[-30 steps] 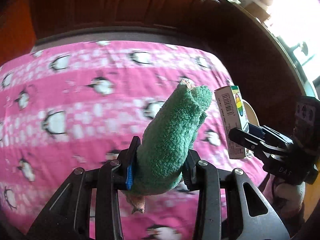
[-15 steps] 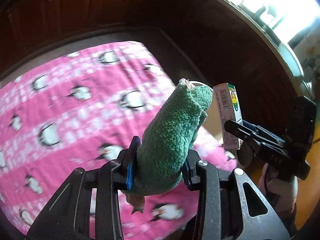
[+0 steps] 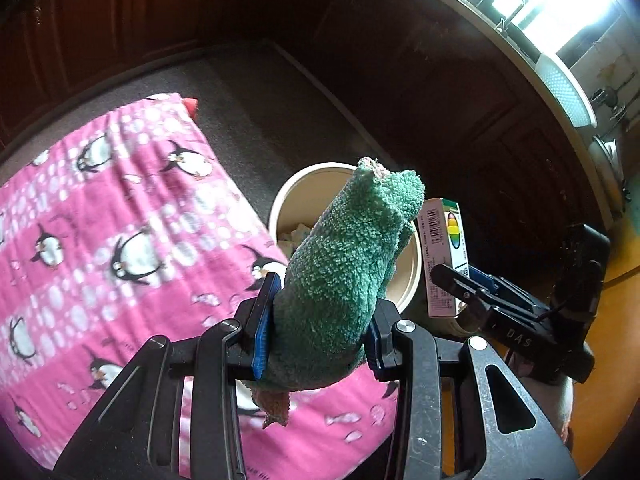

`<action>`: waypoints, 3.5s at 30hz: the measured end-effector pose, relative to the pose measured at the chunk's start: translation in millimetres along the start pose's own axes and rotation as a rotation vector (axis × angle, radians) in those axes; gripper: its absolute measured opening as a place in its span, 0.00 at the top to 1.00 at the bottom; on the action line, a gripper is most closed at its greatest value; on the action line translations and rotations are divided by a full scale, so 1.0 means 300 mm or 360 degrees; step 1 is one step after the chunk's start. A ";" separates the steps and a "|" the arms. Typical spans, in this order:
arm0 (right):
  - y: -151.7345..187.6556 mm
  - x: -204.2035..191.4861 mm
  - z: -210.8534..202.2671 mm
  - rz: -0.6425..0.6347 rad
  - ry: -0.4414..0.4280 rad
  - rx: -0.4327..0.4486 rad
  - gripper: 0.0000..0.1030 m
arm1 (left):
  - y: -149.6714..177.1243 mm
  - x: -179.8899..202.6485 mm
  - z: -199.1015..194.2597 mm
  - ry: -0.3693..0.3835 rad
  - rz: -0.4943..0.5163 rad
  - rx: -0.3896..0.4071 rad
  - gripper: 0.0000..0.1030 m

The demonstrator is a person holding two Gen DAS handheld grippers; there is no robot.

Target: Collect trash

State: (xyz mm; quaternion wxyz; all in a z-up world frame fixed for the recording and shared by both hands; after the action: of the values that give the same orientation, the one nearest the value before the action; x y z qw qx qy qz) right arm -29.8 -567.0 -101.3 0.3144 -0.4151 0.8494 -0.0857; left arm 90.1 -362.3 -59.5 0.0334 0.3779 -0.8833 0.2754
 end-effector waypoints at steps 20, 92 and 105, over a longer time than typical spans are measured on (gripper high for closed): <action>-0.041 0.101 0.145 0.0053 0.0076 -0.0057 0.52 | -0.104 0.085 0.219 -0.0048 0.0047 -0.0099 0.66; 0.258 -0.474 -0.411 -0.0191 0.0201 0.0762 0.19 | 0.252 0.081 -0.502 -0.0593 0.0260 0.0701 0.48; 0.279 -0.474 -0.417 -0.0196 0.0178 0.0762 0.13 | 0.255 0.088 -0.525 -0.0589 0.0249 0.0737 0.48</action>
State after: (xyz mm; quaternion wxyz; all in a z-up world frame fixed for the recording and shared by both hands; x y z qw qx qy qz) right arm -95.0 -419.9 29.0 0.3504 -0.3744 0.7941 -0.3263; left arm -4.7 -255.7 45.6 -0.2362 0.3501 -0.8145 0.3978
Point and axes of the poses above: each gripper's, at about its wrist camera, not at the fingertips, and z roughly the way its jaws point, x to its right, y to its underside, the point moved 2 cm from there along z, roughly the way its jaws point, and after that the axes turned 11 degrees about z, right-handed, at the moved point
